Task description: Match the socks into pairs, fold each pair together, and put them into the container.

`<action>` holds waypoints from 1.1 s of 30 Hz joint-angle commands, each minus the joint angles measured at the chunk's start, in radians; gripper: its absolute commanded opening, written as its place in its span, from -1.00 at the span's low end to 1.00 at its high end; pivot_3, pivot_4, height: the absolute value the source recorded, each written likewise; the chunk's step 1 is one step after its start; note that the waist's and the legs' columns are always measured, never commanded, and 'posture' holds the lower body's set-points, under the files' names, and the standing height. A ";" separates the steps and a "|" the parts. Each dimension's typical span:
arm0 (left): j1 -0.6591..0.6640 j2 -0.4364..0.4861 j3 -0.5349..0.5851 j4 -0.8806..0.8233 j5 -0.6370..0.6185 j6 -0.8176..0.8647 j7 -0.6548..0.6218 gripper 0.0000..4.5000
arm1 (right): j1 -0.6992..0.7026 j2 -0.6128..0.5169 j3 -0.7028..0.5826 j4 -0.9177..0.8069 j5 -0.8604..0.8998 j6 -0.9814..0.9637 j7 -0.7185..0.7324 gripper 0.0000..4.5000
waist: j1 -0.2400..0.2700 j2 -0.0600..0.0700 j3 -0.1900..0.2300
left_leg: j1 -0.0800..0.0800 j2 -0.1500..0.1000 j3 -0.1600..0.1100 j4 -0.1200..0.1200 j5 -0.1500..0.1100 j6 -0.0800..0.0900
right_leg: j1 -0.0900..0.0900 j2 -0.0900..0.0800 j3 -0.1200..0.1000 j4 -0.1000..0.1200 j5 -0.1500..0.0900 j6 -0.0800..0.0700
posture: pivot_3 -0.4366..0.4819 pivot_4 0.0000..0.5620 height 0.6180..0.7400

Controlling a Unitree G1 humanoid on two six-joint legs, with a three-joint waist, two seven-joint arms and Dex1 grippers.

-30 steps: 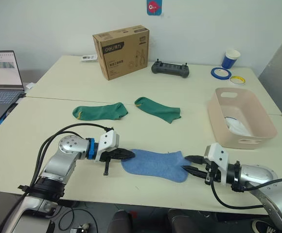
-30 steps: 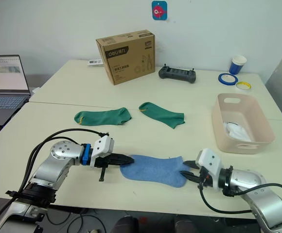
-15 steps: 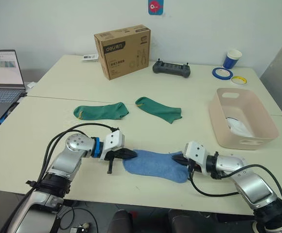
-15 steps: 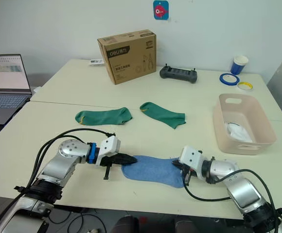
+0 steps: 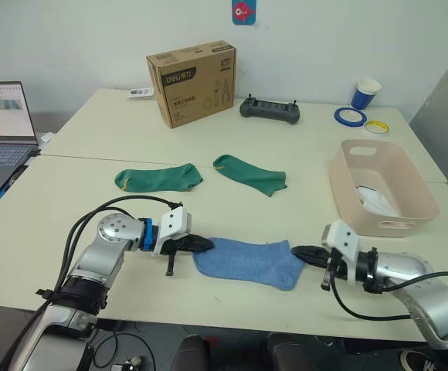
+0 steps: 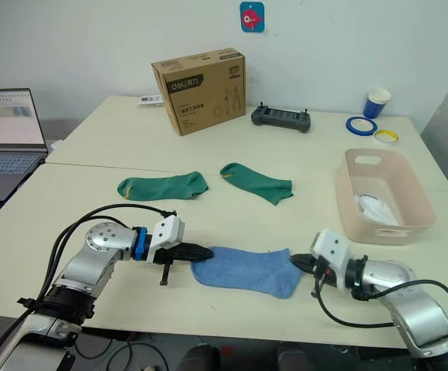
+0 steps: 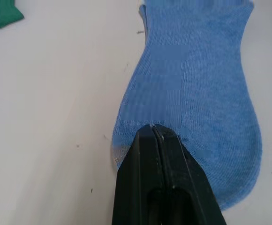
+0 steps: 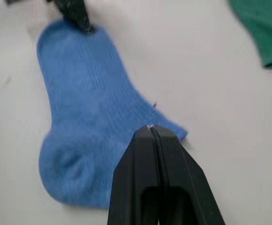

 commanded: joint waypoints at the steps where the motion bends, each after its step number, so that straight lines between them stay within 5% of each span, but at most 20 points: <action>1: 0.014 0.024 0.054 -0.105 -0.073 0.035 -0.023 -1.00 | 0.069 -0.029 -0.066 -0.064 0.082 0.142 -0.030 -0.55 | 0.002 0.000 0.000 | 0.000 0.000 0.000 0.000 0.000 0.000 | 0.000 0.000 0.000 0.000 0.000 0.000 | -0.05 -0.47 1.00; 5: 0.059 0.040 0.063 -0.216 -0.129 0.084 -0.044 -0.75 | 0.090 -0.026 -0.060 -0.085 0.123 0.231 -0.065 0.04 | -0.001 0.000 0.000 | 0.000 0.000 0.001 0.000 0.000 0.000 | 0.000 0.000 0.001 0.000 0.000 0.000 | -0.05 -0.47 1.00; 10: 0.092 0.047 0.059 -0.276 -0.131 0.086 -0.049 -0.01 | 0.014 0.042 -0.033 -0.060 0.147 0.329 -0.154 0.84 | -0.006 0.000 0.000 | 0.001 0.000 0.001 0.001 0.000 0.000 | 0.000 0.000 0.002 0.000 -0.001 -0.002 | -0.05 -0.47 1.00; 14: 0.111 0.040 0.061 -0.282 -0.107 0.045 -0.025 0.53 | -0.017 0.069 0.022 -0.068 0.155 0.382 -0.174 0.85 | -0.005 0.000 0.000 | 0.000 0.000 0.001 0.000 0.000 0.000 | -0.001 0.000 0.001 0.000 0.000 -0.001 | -0.05 -0.47 1.00; 17: 0.106 0.042 0.061 -0.270 -0.102 0.040 -0.020 0.53 | -0.025 0.067 0.050 -0.052 0.148 0.386 -0.177 0.85 | -0.002 0.000 0.000 | 0.000 0.000 0.001 0.000 0.000 0.000 | -0.001 0.000 0.001 -0.001 -0.001 -0.001 | -0.05 -0.47 1.00; 21: 0.112 0.045 0.065 -0.278 -0.105 0.043 -0.014 0.55 | -0.018 0.053 0.048 -0.054 0.155 0.379 -0.163 0.43 | -0.002 0.000 0.000 | 0.000 0.000 0.001 0.000 0.000 0.000 | -0.001 0.000 0.000 -0.001 -0.001 -0.001 | -0.05 -0.47 1.00; 29: 0.102 0.038 0.061 -0.292 -0.111 0.062 0.001 0.55 | -0.036 0.051 0.007 -0.020 0.185 0.377 -0.143 -0.87 | -0.002 0.000 0.000 | 0.000 0.000 0.001 0.000 0.000 0.000 | -0.001 0.000 0.001 -0.001 -0.001 -0.001 | -0.05 -0.47 1.00; 33: 0.083 0.038 0.056 -0.300 -0.130 0.099 -0.005 0.55 | -0.045 -0.034 -0.058 0.034 0.226 0.366 -0.042 -0.98 | -0.002 0.000 0.001 | 0.000 0.000 0.001 0.000 0.000 0.000 | -0.001 0.000 0.001 -0.001 -0.001 -0.001 | -0.05 -0.47 1.00</action>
